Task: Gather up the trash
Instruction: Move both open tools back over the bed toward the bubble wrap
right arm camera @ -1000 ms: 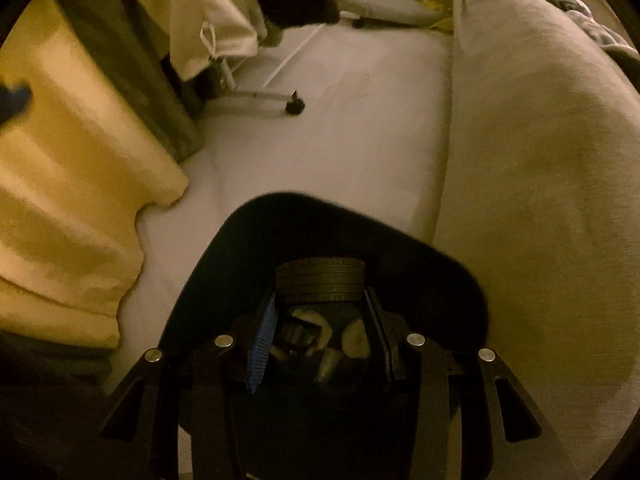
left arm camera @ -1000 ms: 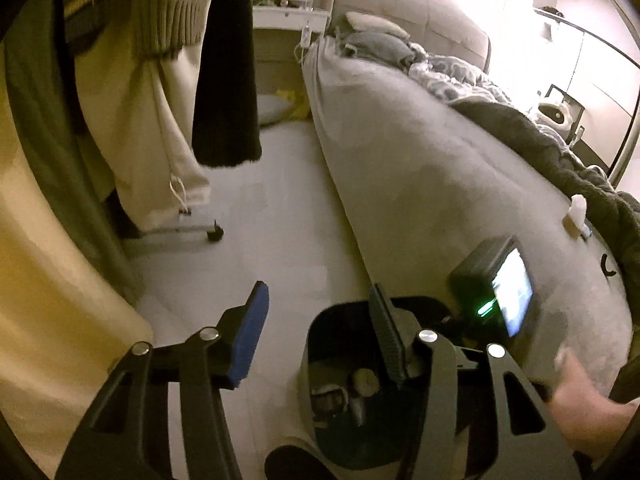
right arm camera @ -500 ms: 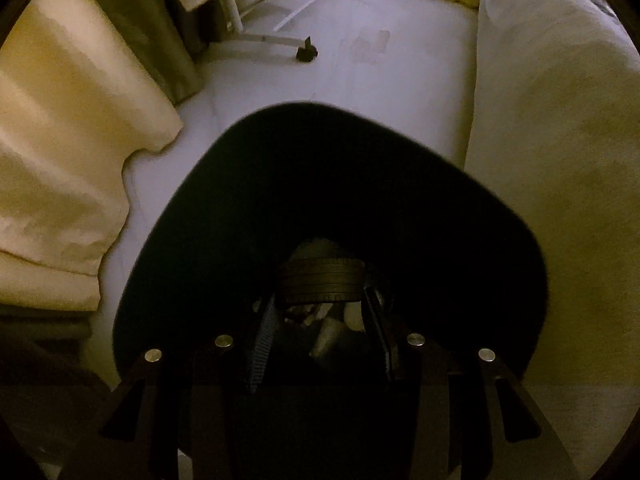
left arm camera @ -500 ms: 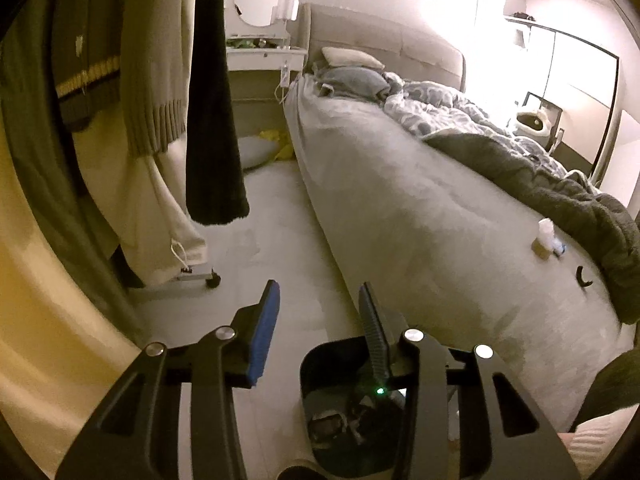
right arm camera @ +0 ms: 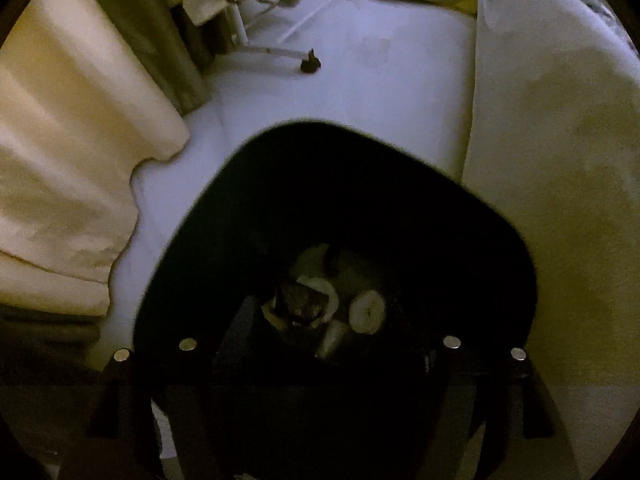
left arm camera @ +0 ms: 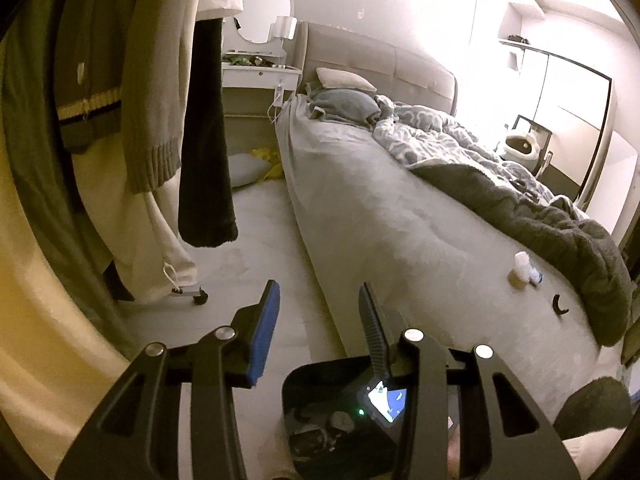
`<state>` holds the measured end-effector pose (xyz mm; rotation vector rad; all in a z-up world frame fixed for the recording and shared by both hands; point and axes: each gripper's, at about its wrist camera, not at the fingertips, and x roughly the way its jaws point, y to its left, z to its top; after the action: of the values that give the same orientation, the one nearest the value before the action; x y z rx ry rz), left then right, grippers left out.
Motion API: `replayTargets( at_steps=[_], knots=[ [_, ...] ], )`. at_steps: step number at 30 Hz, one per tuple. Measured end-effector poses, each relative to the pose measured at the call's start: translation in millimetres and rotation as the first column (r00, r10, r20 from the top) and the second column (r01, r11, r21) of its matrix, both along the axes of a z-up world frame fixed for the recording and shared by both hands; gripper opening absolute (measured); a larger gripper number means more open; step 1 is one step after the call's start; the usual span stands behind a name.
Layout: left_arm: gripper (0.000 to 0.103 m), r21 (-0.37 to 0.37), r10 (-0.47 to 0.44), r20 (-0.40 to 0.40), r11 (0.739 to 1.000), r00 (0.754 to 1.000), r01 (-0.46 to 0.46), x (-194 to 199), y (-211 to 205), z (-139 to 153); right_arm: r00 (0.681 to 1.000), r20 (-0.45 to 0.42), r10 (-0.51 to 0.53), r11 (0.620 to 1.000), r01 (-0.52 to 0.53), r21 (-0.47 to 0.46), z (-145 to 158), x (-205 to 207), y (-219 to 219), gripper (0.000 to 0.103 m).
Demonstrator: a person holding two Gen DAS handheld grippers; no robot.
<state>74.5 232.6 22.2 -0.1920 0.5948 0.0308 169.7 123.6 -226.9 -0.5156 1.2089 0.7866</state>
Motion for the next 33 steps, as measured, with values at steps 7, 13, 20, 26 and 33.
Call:
replayTargets(
  at_steps=[7, 13, 20, 26, 33],
  knots=[
    [0.044, -0.003, -0.005, 0.030, 1.000, 1.000, 0.005, 6, -11, 17, 0.998, 0.055, -0.011, 0.995, 0.005, 0.100, 49, 5, -12, 0.072],
    [0.044, 0.018, -0.017, 0.045, 1.000, 0.999, 0.016, 14, -28, 27, 0.993, 0.112, -0.040, 0.983, 0.019, 0.184, 93, 10, -32, 0.073],
    [0.048, 0.062, -0.047, 0.063, 0.997, 0.997, 0.043, 25, -54, 36, 0.977, 0.190, -0.096, 0.968, 0.047, 0.246, 134, 21, -72, 0.074],
    [0.054, 0.117, -0.076, 0.086, 0.991, 0.993, 0.065, 39, -80, 46, 0.955, 0.243, -0.170, 0.949, 0.092, 0.302, 168, 33, -118, 0.075],
    [0.059, 0.110, -0.149, 0.075, 0.984, 0.986, 0.140, 61, -124, 44, 0.926, 0.295, -0.237, 0.934, 0.134, 0.330, 191, 42, -171, 0.077]
  ],
)
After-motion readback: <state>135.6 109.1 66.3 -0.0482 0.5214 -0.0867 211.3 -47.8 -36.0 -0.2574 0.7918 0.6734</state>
